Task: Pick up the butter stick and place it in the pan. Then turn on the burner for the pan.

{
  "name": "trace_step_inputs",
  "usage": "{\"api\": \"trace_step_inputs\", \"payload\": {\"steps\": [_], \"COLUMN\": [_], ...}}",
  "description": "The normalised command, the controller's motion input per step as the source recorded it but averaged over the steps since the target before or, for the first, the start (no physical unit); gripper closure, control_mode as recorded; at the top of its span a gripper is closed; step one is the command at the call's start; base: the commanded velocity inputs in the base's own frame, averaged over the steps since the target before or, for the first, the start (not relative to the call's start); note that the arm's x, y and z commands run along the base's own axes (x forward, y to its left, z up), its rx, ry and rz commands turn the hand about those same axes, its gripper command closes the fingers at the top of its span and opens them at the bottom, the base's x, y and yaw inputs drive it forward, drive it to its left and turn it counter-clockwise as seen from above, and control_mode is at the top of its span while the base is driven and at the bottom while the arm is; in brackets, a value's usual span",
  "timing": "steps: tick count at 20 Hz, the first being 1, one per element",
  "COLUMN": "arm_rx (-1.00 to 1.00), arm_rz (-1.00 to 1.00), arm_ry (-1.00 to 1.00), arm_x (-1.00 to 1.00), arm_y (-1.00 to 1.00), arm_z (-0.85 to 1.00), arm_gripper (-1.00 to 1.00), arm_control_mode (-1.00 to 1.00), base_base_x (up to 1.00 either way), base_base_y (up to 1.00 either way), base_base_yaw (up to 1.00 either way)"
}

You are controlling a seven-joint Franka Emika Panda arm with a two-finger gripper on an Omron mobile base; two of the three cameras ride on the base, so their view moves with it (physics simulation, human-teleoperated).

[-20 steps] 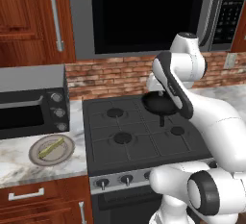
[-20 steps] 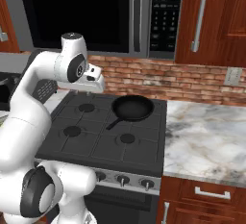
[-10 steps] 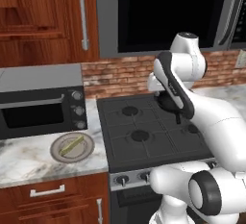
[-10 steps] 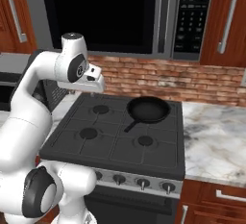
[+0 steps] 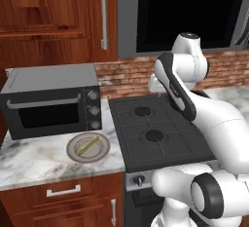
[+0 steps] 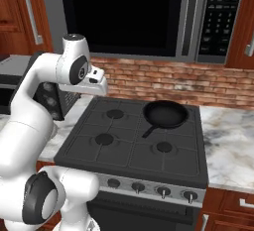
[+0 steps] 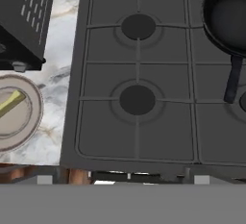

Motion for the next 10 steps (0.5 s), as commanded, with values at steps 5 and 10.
{"api": "trace_step_inputs", "payload": {"steps": [5, 10], "arm_rx": [0.0, 0.0], "arm_rz": [0.0, 0.0], "arm_ry": [0.0, 0.0], "arm_x": [0.0, 0.0], "arm_y": [0.0, 0.0], "arm_z": [0.0, 0.0], "arm_gripper": [-1.0, -1.0], "arm_control_mode": [1.0, 1.0], "base_base_x": [0.01, 0.17], "base_base_y": [0.4, 0.32], "base_base_yaw": [0.0, 0.0]}}
